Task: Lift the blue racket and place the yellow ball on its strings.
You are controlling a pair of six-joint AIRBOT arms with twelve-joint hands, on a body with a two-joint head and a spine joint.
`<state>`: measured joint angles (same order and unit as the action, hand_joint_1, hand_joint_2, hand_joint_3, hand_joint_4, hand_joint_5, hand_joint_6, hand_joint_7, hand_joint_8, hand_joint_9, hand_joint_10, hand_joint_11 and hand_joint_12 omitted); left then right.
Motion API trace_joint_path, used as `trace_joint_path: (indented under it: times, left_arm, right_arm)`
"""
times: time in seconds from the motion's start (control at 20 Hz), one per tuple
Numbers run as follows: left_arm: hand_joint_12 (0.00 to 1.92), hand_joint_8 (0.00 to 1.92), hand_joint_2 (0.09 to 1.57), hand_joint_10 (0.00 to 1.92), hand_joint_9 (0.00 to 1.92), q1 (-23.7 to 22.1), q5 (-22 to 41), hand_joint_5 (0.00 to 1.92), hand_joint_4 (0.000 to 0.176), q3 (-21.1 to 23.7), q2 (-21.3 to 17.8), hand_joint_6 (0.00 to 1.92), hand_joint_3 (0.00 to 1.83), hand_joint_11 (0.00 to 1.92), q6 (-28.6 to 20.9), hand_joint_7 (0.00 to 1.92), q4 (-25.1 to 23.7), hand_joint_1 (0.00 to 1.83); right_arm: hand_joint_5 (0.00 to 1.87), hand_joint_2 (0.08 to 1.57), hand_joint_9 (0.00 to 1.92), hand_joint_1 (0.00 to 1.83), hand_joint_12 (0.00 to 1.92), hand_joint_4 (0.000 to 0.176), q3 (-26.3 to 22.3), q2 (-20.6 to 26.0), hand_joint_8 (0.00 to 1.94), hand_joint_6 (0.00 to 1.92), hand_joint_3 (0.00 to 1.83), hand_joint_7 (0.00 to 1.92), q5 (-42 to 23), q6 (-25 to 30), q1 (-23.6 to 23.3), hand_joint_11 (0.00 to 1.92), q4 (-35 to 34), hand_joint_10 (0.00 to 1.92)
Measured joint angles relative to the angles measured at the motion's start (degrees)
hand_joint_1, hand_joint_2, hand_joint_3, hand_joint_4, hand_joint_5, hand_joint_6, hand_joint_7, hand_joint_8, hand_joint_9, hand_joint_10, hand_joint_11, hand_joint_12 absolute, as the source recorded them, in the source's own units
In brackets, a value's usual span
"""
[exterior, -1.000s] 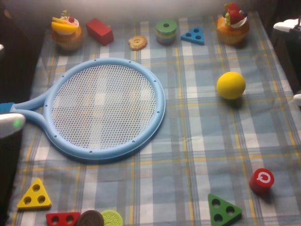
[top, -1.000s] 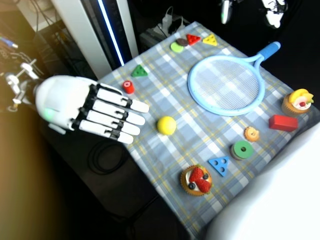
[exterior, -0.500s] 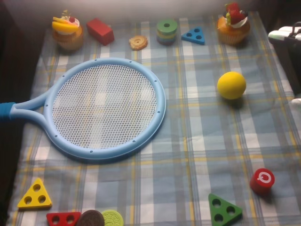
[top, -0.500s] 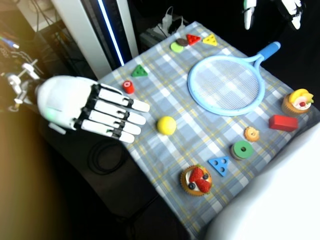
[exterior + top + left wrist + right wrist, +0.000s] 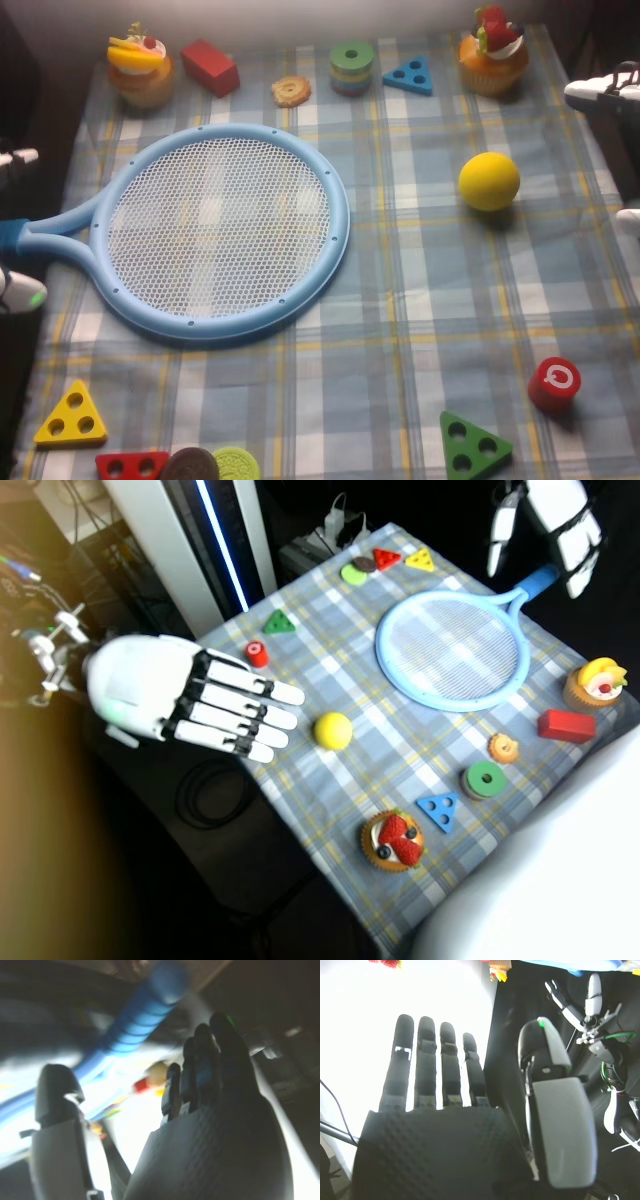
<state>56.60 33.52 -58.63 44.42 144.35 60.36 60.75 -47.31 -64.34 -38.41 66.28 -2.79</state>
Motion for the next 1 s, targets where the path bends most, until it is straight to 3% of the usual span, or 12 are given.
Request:
trace_joint_path:
  times: [0.2, 0.3, 0.35, 0.4, 0.5, 0.55, 0.65, 0.75, 0.85, 0.95, 1.0]
  left_arm:
    - [0.70, 0.00, 0.93, 0.00, 0.22, -0.7, -1.6, 0.02, 0.176, -2.7, 0.9, 0.00, 0.00, 0.00, 5.4, 0.20, 3.8, 0.74]
    - [0.74, 0.00, 0.95, 0.00, 0.26, -1.3, -3.8, 0.01, 0.176, -3.9, 1.8, 0.00, 0.01, 0.00, 7.0, 0.24, 4.9, 0.68]
    - [0.73, 0.01, 0.93, 0.00, 0.26, -1.8, -4.9, 0.01, 0.176, -4.6, 2.3, 0.00, 0.00, 0.00, 8.3, 0.25, 5.5, 0.71]
    - [0.62, 0.01, 0.92, 0.00, 0.24, -3.0, -6.1, 0.06, 0.176, -5.7, 3.4, 0.01, 0.00, 0.00, 11.5, 0.29, 7.5, 0.76]
    - [0.63, 0.00, 0.92, 0.00, 0.25, -5.0, -8.0, 0.08, 0.176, -8.0, 5.3, 0.00, 0.00, 0.00, 16.7, 0.29, 10.3, 0.78]
    - [0.62, 0.00, 0.93, 0.00, 0.25, -5.5, -8.8, 0.09, 0.176, -8.7, 5.8, 0.01, 0.00, 0.00, 18.2, 0.28, 11.5, 0.79]
    - [0.66, 0.00, 0.91, 0.00, 0.27, -5.8, -9.6, 0.12, 0.176, -9.6, 6.5, 0.00, 0.00, 0.00, 21.1, 0.29, 13.3, 0.82]
    - [0.68, 0.01, 0.84, 0.01, 0.33, -5.8, -10.7, 0.25, 0.176, -10.3, 6.9, 0.03, 0.00, 0.00, 22.8, 0.36, 15.8, 0.96]
    - [0.68, 0.00, 0.85, 0.00, 0.32, -5.8, -11.3, 0.22, 0.176, -10.8, 6.9, 0.01, 0.00, 0.01, 22.8, 0.33, 16.8, 0.92]
    - [0.68, 0.00, 0.87, 0.01, 0.33, -5.8, -11.3, 0.20, 0.176, -11.2, 6.9, 0.00, 0.00, 0.02, 22.8, 0.32, 17.3, 0.89]
    - [0.68, 0.00, 0.81, 0.00, 0.40, -5.8, -11.3, 0.27, 0.176, -11.2, 6.9, 0.00, 0.00, 0.08, 22.8, 0.38, 17.5, 0.95]
  right_arm:
    - [0.27, 1.25, 0.37, 0.65, 0.72, 0.005, 0.0, -0.4, 0.00, 0.00, 0.00, 0.35, 0.0, 0.2, 0.0, 0.10, 0.3, 0.00]
    - [0.27, 1.25, 0.39, 0.66, 0.72, 0.000, 0.2, -0.8, 0.01, 0.00, 0.00, 0.37, 0.2, 0.2, 0.0, 0.11, 0.7, 0.01]
    - [0.27, 1.25, 0.39, 0.65, 0.73, 0.000, 0.3, -0.8, 0.01, 0.00, 0.00, 0.37, 0.4, 0.2, 0.0, 0.12, 0.7, 0.01]
    - [0.27, 1.25, 0.41, 0.62, 0.69, 0.013, 0.4, -0.9, 0.00, 0.00, 0.00, 0.38, 0.5, 0.2, 0.0, 0.17, 0.6, 0.00]
    - [0.26, 1.26, 0.41, 0.60, 0.65, 0.017, 0.7, -1.0, 0.00, 0.00, 0.00, 0.38, 0.5, 0.9, 0.0, 0.19, 0.7, 0.00]
    - [0.26, 1.25, 0.42, 0.66, 0.65, 0.008, 0.9, -1.2, 0.00, 0.00, 0.00, 0.38, 0.5, 1.1, 0.0, 0.21, 1.1, 0.01]
    - [0.25, 1.25, 0.43, 0.65, 0.61, 0.008, 1.1, -1.6, 0.00, 0.00, 0.00, 0.38, 0.7, 1.4, 0.0, 0.23, 1.7, 0.00]
    - [0.25, 1.25, 0.46, 0.61, 0.54, 0.016, 1.2, -1.7, 0.01, 0.00, 0.00, 0.41, 1.1, 1.5, -0.1, 0.27, 2.5, 0.00]
    - [0.25, 1.25, 0.48, 0.61, 0.54, 0.024, 1.2, -1.7, 0.01, 0.00, 0.00, 0.41, 1.2, 1.5, -0.1, 0.28, 2.4, 0.01]
    - [0.24, 1.26, 0.48, 0.63, 0.55, 0.020, 1.3, -1.7, 0.00, 0.00, 0.00, 0.41, 1.3, 1.6, -0.1, 0.28, 2.5, 0.01]
    - [0.24, 1.26, 0.49, 0.60, 0.56, 0.031, 1.3, -1.7, 0.00, 0.00, 0.00, 0.40, 1.3, 1.6, -0.1, 0.30, 2.4, 0.01]
